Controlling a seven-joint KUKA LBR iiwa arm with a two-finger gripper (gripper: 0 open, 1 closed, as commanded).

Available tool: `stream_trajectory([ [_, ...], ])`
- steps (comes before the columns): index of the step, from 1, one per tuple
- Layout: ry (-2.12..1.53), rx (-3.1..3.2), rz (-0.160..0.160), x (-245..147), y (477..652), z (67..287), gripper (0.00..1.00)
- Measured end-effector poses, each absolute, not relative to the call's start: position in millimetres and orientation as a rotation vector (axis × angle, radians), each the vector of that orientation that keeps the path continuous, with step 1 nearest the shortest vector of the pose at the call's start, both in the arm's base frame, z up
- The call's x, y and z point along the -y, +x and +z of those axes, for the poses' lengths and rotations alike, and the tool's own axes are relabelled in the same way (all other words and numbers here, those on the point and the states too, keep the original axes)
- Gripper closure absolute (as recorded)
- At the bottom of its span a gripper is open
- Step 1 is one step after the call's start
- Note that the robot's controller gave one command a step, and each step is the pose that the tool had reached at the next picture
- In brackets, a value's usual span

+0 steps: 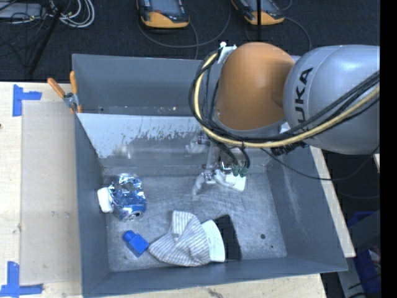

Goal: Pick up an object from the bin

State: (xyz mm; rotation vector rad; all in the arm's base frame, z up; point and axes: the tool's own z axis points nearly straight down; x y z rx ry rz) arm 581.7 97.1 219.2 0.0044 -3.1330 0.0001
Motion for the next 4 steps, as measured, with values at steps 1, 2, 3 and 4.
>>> stream_trajectory([
  [1,0.002,3.14,-0.001,-96.7,583.1,223.6,0.0],
  [2,0.11,3.148,-0.002,-90.0,571.0,205.7,0.0],
  [3,0.244,3.135,0.0,-83.5,555.5,151.6,0.0],
  [4,0.547,3.105,-0.005,-68.9,533.1,79.7,1.0],
])
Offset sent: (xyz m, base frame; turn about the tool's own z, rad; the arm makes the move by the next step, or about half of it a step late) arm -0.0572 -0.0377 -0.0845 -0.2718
